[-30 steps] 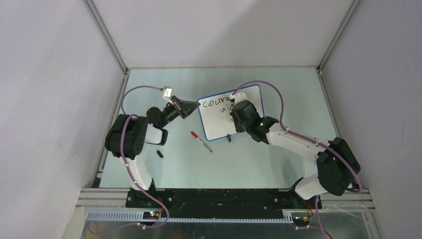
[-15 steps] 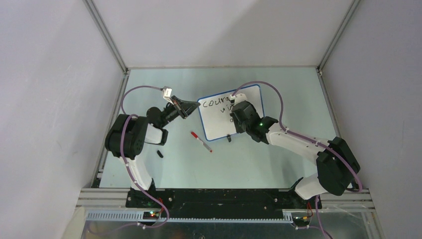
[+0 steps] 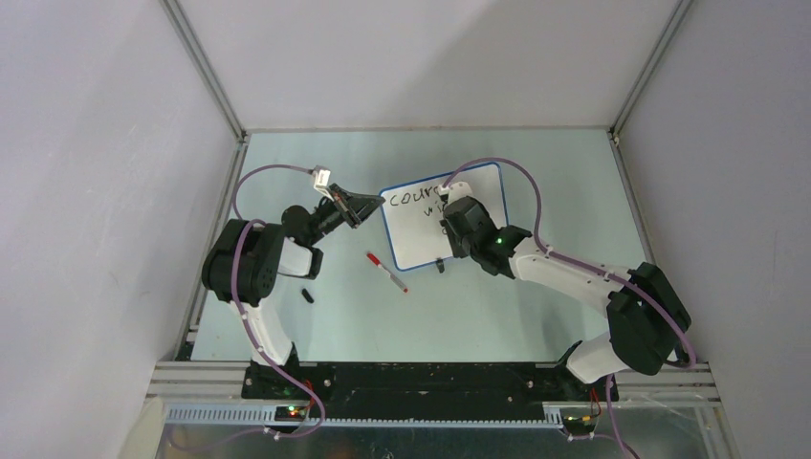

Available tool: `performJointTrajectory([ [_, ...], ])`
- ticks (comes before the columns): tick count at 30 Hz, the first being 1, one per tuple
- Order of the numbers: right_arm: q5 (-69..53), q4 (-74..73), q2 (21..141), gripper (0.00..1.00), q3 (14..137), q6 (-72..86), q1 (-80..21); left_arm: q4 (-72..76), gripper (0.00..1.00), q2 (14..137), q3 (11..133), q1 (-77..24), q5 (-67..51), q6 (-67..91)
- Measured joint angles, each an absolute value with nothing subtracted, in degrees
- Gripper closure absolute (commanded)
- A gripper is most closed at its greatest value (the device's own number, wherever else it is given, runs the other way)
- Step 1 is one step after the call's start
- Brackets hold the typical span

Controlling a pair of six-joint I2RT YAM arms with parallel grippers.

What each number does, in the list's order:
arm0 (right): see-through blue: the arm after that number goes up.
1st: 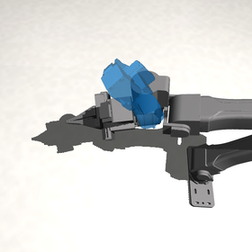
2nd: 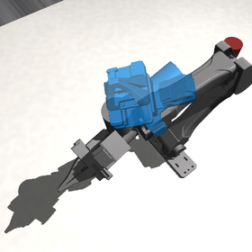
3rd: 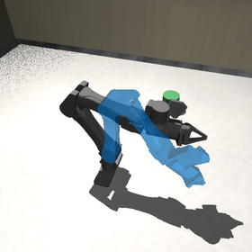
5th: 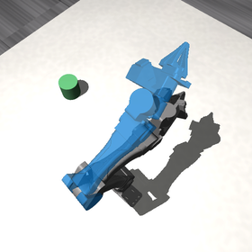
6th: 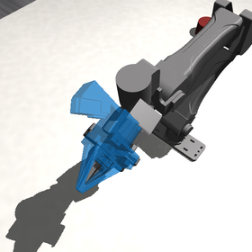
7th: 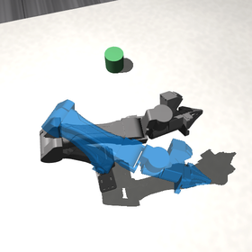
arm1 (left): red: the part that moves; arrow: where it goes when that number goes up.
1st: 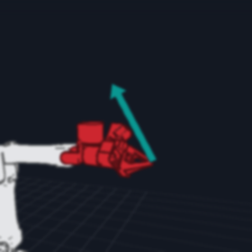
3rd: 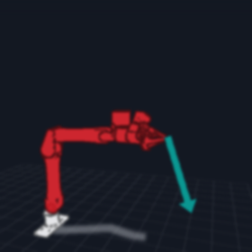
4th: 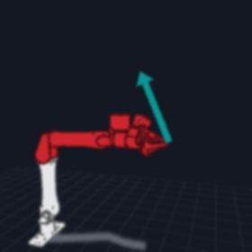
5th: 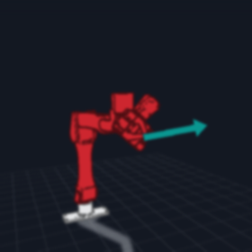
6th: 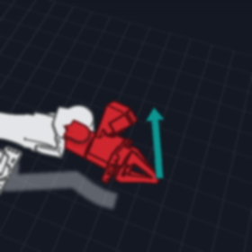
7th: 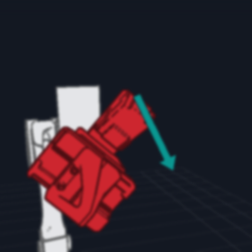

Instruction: Write a sentence on the whiteboard

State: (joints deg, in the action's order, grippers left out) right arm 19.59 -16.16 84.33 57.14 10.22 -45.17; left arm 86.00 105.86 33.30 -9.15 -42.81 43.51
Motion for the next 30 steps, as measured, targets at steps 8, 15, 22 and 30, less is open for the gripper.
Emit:
performJointTrajectory([
  [8, 20.7, -16.4, 84.2, 1.0, 57.1, 10.0, -45.8, 86.0, 1.0, 105.9, 33.3, -9.1, -42.8, 43.5],
  [15, 20.7, -14.7, 81.1, 1.0, 56.5, 9.4, -46.1, 86.0, 1.0, 105.9, 33.3, -9.1, -42.8, 43.5],
  [22, 20.7, -11.4, 79.4, 1.0, 54.5, 9.4, -46.3, 86.0, 1.0, 105.9, 33.3, -9.1, -42.8, 43.5],
  [30, 20.7, -10.0, 79.4, 1.0, 54.1, 9.3, -46.4, 86.0, 1.0, 105.9, 33.3, -9.1, -42.8, 43.5],
])
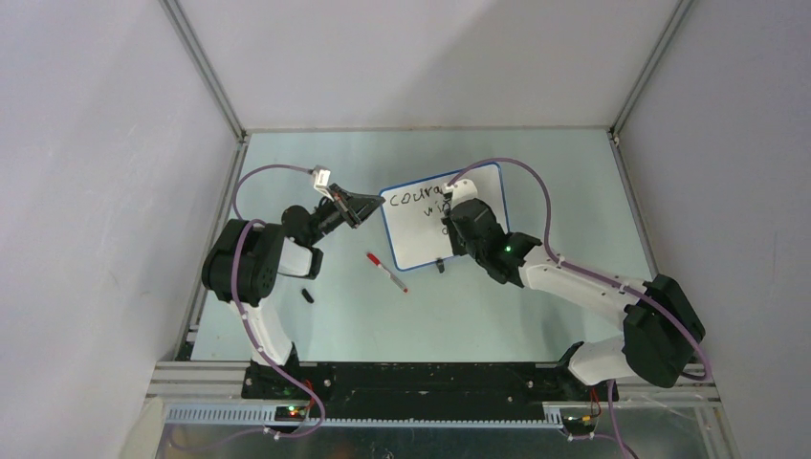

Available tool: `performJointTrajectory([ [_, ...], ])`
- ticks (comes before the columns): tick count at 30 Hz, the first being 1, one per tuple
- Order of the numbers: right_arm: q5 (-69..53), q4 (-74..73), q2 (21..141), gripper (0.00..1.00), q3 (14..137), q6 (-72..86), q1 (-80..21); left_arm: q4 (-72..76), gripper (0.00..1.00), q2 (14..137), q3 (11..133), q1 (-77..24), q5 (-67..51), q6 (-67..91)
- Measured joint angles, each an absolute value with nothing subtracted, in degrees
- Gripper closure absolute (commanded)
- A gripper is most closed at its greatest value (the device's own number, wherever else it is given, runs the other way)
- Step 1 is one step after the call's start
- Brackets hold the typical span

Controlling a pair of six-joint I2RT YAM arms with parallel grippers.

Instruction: Write a sentence on the whiteboard

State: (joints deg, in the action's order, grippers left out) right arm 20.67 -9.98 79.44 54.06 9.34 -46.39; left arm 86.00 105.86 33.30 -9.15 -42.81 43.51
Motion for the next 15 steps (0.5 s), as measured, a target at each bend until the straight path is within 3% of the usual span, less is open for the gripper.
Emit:
performJointTrajectory([
  [15, 20.7, -9.4, 80.5, 1.0, 54.1, 9.2, -46.3, 86.0, 1.0, 105.9, 33.3, -9.1, -42.8, 43.5],
])
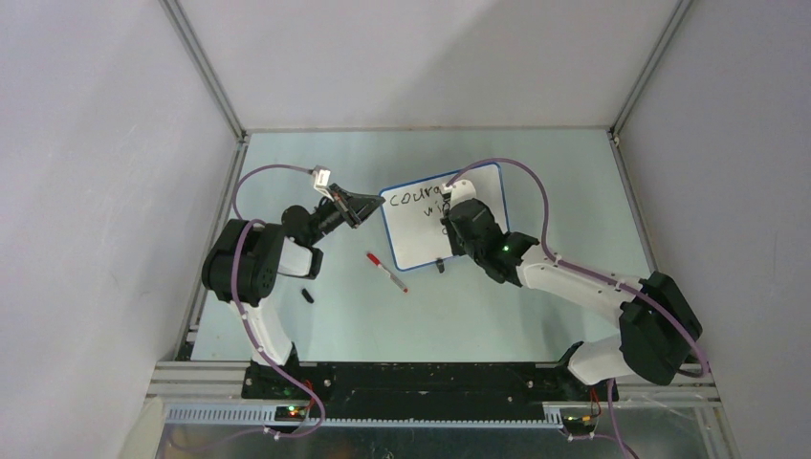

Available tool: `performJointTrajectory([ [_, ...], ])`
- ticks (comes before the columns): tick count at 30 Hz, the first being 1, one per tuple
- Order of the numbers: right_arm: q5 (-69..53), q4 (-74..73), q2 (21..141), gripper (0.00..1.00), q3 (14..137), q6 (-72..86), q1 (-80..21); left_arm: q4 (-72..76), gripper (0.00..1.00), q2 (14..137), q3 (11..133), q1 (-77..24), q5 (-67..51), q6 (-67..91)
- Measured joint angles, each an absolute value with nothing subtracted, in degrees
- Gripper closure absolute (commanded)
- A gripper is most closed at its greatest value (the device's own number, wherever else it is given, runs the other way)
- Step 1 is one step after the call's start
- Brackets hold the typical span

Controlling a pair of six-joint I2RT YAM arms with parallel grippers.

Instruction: Write a sentence on the whiteboard

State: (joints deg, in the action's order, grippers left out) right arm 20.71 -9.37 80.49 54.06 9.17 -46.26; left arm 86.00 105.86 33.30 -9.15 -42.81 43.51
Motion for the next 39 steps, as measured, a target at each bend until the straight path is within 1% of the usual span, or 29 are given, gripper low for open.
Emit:
performJointTrajectory([
  [14, 20.1, -9.3, 80.5, 1.0, 54.1, 9.6, -43.0, 86.0, 1.0, 105.9, 33.3, -9.1, -42.8, 43.5],
  [39, 18.9, -9.3, 81.6, 1.0, 54.1, 9.6, -42.2, 86.0, 1.0, 105.9, 33.3, -9.1, -42.8, 43.5],
])
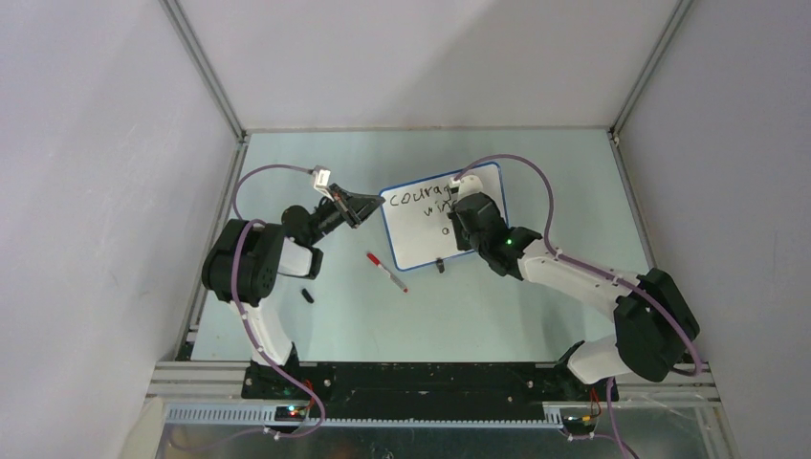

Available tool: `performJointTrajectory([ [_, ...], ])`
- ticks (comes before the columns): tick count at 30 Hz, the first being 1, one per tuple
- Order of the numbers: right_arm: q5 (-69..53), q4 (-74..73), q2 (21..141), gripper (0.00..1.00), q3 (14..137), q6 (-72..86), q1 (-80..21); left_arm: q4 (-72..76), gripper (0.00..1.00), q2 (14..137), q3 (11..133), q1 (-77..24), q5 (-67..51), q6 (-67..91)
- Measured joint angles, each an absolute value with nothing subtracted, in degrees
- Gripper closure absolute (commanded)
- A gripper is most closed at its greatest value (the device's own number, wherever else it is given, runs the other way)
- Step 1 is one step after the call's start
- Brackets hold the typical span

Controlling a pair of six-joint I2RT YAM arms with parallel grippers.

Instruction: Write a sentence on the whiteboard

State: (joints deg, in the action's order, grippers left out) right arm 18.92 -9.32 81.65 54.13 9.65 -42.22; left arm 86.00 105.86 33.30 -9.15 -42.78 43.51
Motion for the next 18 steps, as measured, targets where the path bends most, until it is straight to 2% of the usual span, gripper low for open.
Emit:
performJointTrajectory([
  [18, 18.8, -9.7, 82.1, 1.0, 55.1, 9.6, -42.1, 86.0, 1.0, 105.9, 33.3, -9.1, -42.8, 43.5],
])
